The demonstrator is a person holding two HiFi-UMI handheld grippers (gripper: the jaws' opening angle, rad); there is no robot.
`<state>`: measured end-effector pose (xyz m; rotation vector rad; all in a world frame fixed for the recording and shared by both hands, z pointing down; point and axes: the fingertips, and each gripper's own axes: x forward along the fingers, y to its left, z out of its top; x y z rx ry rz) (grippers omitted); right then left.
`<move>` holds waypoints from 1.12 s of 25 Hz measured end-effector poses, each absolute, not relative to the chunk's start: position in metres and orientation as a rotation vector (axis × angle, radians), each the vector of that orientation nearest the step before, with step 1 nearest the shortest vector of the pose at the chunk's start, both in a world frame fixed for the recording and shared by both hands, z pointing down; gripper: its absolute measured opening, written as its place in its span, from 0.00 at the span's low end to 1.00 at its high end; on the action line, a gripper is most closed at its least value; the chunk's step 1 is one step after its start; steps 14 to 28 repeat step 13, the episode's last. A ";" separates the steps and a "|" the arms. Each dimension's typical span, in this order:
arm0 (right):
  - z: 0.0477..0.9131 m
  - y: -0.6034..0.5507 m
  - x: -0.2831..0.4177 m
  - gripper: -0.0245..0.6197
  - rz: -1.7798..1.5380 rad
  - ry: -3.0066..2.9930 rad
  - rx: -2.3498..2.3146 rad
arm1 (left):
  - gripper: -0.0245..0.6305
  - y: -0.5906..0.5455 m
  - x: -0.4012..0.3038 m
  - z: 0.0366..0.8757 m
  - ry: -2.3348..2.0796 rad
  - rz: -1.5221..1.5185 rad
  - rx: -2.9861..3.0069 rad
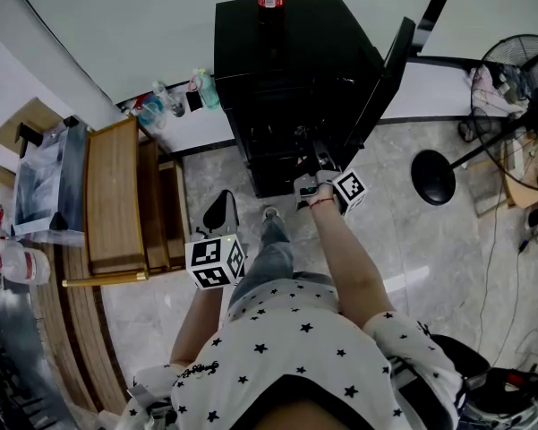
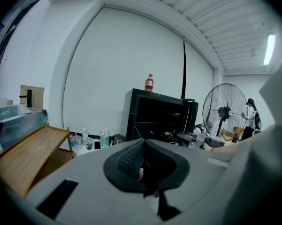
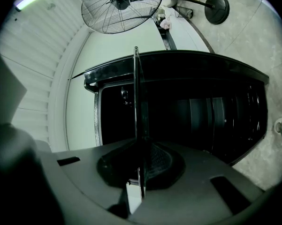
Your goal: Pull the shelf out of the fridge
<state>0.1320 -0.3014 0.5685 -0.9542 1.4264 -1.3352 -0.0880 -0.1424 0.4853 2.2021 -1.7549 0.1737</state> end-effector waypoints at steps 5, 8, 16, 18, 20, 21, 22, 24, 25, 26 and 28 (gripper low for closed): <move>0.572 -0.303 0.134 0.05 -1.321 1.439 -0.960 | 0.06 -0.144 -0.088 0.486 -1.751 0.176 2.205; 0.571 -0.302 0.133 0.05 -1.333 1.430 -0.962 | 0.06 -0.144 -0.089 0.486 -1.750 0.177 2.206; 0.570 -0.301 0.135 0.05 -1.318 1.443 -0.965 | 0.06 -0.142 -0.091 0.485 -1.749 0.179 2.211; 0.570 -0.301 0.135 0.05 -1.318 1.443 -0.965 | 0.06 -0.142 -0.091 0.485 -1.749 0.179 2.211; 0.570 -0.301 0.135 0.05 -1.318 1.443 -0.965 | 0.06 -0.142 -0.091 0.485 -1.749 0.179 2.211; 0.570 -0.301 0.135 0.05 -1.318 1.443 -0.965 | 0.06 -0.142 -0.091 0.485 -1.749 0.179 2.211; 0.570 -0.301 0.135 0.05 -1.318 1.443 -0.965 | 0.06 -0.142 -0.091 0.485 -1.749 0.179 2.211; 0.570 -0.301 0.135 0.05 -1.318 1.443 -0.965 | 0.06 -0.142 -0.091 0.485 -1.749 0.179 2.211; 0.570 -0.301 0.135 0.05 -1.318 1.443 -0.965 | 0.06 -0.142 -0.091 0.485 -1.749 0.179 2.211; 0.570 -0.301 0.135 0.05 -1.318 1.443 -0.965 | 0.06 -0.142 -0.091 0.485 -1.749 0.179 2.211; 0.570 -0.301 0.135 0.05 -1.318 1.443 -0.965 | 0.06 -0.142 -0.091 0.485 -1.749 0.179 2.211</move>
